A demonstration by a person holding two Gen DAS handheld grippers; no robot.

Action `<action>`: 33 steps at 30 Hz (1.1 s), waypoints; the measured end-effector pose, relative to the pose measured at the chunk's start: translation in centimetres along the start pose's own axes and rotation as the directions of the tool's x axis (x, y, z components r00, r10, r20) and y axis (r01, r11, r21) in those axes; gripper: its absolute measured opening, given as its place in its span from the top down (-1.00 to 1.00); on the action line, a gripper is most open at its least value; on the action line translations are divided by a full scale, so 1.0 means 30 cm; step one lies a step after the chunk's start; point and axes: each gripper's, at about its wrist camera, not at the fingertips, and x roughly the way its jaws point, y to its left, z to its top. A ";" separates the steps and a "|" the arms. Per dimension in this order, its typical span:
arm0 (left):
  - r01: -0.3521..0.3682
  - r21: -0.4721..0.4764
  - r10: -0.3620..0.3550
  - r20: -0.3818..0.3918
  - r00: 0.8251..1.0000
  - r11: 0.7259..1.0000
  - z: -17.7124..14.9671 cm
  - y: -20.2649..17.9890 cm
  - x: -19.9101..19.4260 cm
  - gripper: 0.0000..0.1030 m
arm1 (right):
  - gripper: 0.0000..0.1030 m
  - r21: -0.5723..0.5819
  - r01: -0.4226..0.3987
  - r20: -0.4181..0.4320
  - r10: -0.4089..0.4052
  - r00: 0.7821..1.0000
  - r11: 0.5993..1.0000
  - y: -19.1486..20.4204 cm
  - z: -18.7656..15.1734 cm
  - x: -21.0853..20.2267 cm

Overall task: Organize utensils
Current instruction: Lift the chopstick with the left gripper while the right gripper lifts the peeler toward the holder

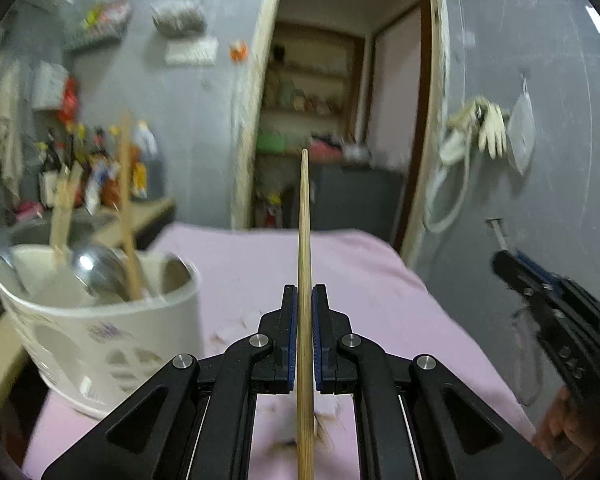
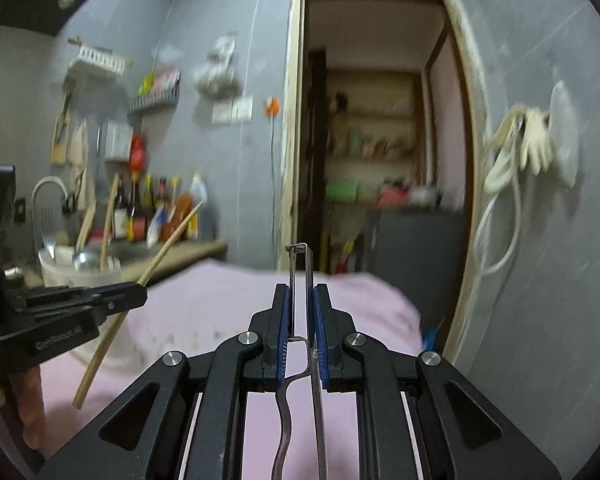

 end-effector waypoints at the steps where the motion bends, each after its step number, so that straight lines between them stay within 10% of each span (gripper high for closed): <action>1: -0.014 -0.002 0.014 0.037 0.999 1.000 0.011 0.004 -0.015 0.91 | 0.81 -0.007 0.007 0.037 -0.006 0.999 1.000 0.015 0.016 -0.015; 16: -0.068 -0.065 0.087 0.348 0.934 0.996 0.205 0.178 -0.251 0.91 | 0.81 -0.035 -0.078 0.354 0.086 0.931 0.996 0.169 0.260 -0.094; 27: -0.140 -0.214 0.214 0.379 0.901 0.967 0.295 0.436 -0.315 0.91 | 0.81 0.053 -0.208 0.435 0.165 0.885 0.977 0.349 0.390 0.036; 33: -0.061 -0.355 0.204 0.379 0.903 0.933 0.262 0.627 -0.317 0.91 | 0.81 0.169 -0.345 0.435 0.244 0.867 0.923 0.385 0.389 0.138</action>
